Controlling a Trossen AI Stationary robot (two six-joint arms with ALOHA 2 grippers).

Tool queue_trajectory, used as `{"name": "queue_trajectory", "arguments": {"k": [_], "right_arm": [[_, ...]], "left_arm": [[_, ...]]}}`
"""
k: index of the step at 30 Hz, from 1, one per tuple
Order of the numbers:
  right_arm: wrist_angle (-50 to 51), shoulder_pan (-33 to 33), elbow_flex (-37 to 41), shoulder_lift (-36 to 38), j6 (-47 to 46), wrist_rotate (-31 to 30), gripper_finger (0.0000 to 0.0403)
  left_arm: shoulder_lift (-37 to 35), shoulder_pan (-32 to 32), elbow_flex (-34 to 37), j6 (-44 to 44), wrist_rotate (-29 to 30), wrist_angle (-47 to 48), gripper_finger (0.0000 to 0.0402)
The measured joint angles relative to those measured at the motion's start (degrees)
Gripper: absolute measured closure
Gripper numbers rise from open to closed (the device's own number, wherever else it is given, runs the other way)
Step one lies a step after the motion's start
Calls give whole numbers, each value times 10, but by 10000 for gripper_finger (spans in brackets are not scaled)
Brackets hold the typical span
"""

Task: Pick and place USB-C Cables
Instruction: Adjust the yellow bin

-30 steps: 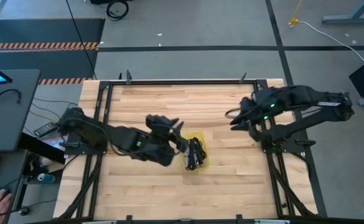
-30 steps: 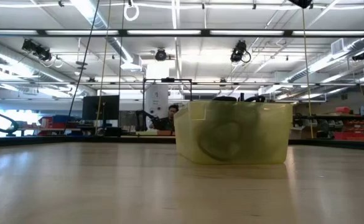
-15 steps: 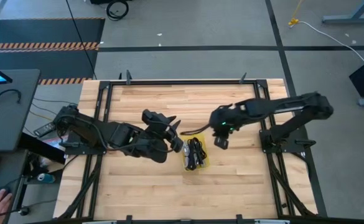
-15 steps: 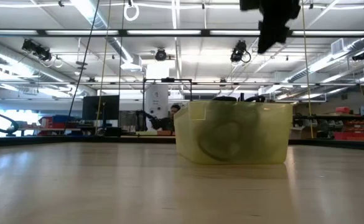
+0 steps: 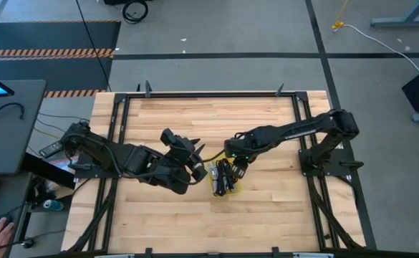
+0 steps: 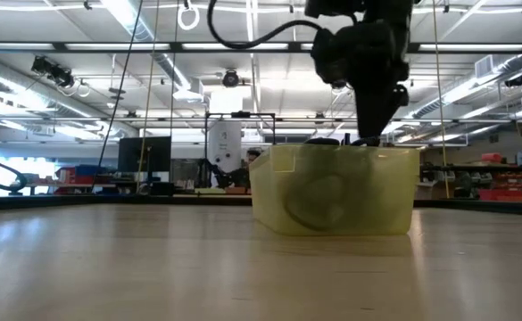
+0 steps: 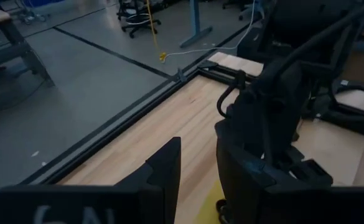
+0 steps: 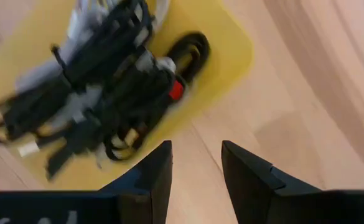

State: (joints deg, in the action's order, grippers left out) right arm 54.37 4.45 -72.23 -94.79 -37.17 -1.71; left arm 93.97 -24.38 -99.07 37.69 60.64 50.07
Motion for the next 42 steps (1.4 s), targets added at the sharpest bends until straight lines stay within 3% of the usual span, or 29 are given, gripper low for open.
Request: {"name": "queue_trajectory", "arguments": {"k": [8,30,42], "right_arm": [[-75,0,0,-36,-40,4,251],[-48,-14,0,-37,-83,-49,250],[-63,-13,29,-37,-156,-57,250]], "left_arm": [[0,0,0,0,1,34,292],[-33,-9,0,-8,10,77,292],[-47,-19,0,-14,17,87,292]]}}
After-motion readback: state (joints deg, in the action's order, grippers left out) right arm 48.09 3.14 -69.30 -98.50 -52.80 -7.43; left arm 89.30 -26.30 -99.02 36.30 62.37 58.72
